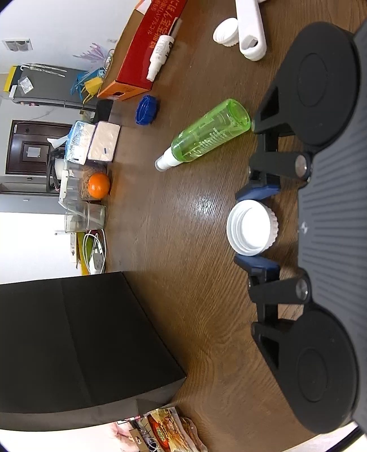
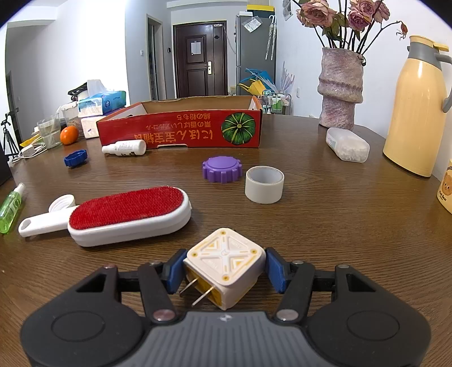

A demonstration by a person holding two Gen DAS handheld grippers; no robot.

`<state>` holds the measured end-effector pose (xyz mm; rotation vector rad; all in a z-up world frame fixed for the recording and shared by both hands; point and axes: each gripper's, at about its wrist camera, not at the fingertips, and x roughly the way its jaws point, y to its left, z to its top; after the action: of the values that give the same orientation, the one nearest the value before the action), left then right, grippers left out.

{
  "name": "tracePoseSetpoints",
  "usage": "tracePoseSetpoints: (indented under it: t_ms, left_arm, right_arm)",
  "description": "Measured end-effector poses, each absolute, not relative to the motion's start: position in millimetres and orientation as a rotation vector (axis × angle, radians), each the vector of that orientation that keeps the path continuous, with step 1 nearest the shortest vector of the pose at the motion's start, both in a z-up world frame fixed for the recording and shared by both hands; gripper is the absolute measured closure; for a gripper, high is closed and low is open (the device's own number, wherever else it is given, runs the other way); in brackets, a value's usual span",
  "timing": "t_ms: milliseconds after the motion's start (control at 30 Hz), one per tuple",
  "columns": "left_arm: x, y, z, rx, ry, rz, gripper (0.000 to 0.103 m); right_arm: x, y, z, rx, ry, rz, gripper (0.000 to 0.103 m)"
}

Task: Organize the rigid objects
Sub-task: 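Carry the plug cube and bottle cap over the red cardboard box with both grippers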

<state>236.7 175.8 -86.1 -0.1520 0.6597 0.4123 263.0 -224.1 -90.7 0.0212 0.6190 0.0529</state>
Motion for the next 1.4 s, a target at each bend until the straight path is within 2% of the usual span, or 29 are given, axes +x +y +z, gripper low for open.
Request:
tracePoseSetpoints:
  t_ms: [833,1400]
  left_arm:
    - [235.2,159.2,-55.0,-0.149,0.603,0.343,0.061]
    - [271.1,117.3,-13.9,-0.120,0.532,0.221,0.061]
  right_arm:
    - [258.6,-227.1,-75.0,0.023,0.559,0.039,0.045]
    - [280.5,-221.7,-43.0,0.031,0.485,0.064,0.045]
